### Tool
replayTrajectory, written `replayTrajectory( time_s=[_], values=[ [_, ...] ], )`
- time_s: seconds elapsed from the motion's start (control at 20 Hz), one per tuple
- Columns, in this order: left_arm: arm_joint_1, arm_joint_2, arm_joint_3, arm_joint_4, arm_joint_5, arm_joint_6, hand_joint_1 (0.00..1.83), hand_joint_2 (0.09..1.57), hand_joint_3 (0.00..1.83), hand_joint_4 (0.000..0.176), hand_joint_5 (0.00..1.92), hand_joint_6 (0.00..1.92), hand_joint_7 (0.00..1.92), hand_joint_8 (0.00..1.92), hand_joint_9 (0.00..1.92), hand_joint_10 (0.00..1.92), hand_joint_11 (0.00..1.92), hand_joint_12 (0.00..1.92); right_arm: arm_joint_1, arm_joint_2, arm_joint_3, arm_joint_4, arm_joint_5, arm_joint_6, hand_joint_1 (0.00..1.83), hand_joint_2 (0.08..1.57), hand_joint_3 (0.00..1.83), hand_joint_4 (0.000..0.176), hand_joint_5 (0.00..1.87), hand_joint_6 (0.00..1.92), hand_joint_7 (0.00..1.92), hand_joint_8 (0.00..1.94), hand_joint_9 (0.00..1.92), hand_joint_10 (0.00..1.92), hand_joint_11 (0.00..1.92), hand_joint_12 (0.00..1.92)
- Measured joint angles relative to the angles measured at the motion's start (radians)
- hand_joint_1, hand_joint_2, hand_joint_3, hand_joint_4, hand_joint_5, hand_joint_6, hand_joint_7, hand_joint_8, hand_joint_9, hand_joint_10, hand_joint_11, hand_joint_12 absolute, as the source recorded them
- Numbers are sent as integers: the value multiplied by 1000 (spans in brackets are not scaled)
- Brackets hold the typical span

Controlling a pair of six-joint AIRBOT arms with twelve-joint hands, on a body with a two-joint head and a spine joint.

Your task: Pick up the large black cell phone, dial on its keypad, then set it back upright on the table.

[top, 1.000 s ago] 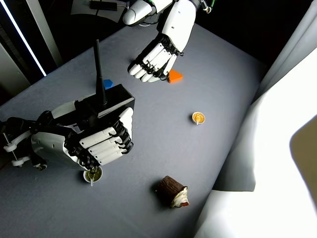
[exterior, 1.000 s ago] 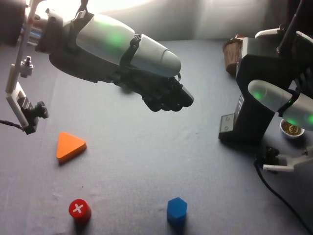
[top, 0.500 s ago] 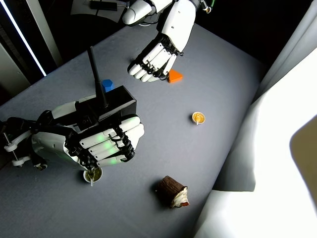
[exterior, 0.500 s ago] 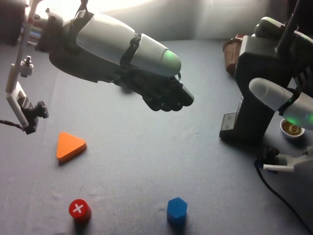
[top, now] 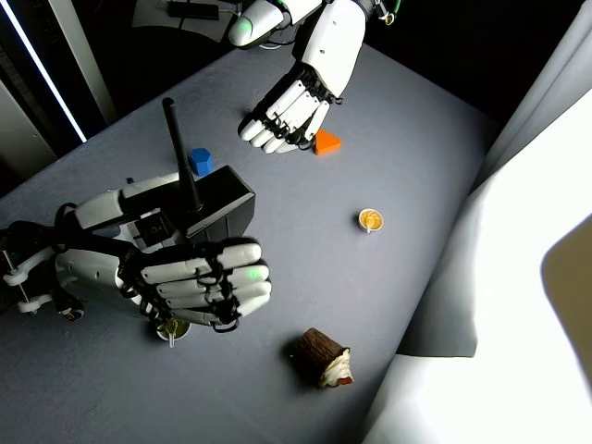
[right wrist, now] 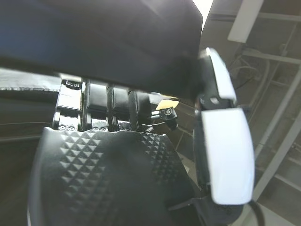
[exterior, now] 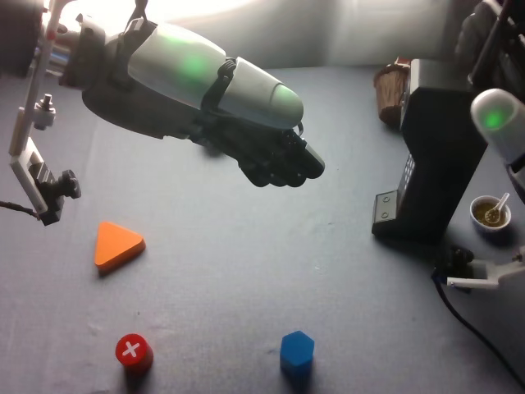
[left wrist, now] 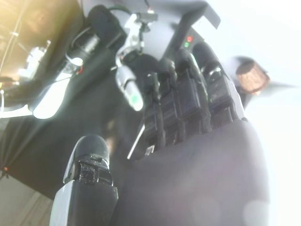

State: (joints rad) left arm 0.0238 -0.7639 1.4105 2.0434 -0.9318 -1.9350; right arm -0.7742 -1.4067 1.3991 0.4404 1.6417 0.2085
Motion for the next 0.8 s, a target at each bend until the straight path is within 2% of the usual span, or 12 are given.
replayTrajectory(
  time_s=[0.15,0.2,0.4,0.5,0.65,0.8],
  values=[
    [0,0,0,0,0,0,60,1235,0,20,377,4,383,6,301,4,0,720,0,3,0,0,1,0,47,885,0,62,0,0,0,0,0,0,0,0],
    [0,0,0,0,0,0,37,1235,0,22,364,1,386,5,300,3,0,721,0,3,0,0,1,0,49,872,0,66,0,0,0,0,0,0,0,0],
    [-1,0,0,1,-1,0,58,1234,0,27,371,5,398,6,308,7,0,771,-4,11,-2,-11,3,0,10,864,0,68,0,0,0,0,0,0,0,0],
    [-4,0,1,3,-1,0,26,1238,1,19,377,4,392,2,307,4,0,781,-10,29,-11,-20,5,-2,11,864,0,69,0,0,0,0,0,0,0,0],
    [-7,-1,4,3,0,-1,56,1228,0,24,375,1,394,1,298,0,0,786,-24,80,-42,-15,1,-3,29,876,0,71,0,0,0,0,0,0,0,0],
    [-10,-1,4,6,-2,-1,38,1233,1,22,361,0,387,0,307,4,0,789,-26,148,-88,-19,2,-3,23,882,0,67,0,0,0,0,0,0,0,0]
  ],
)
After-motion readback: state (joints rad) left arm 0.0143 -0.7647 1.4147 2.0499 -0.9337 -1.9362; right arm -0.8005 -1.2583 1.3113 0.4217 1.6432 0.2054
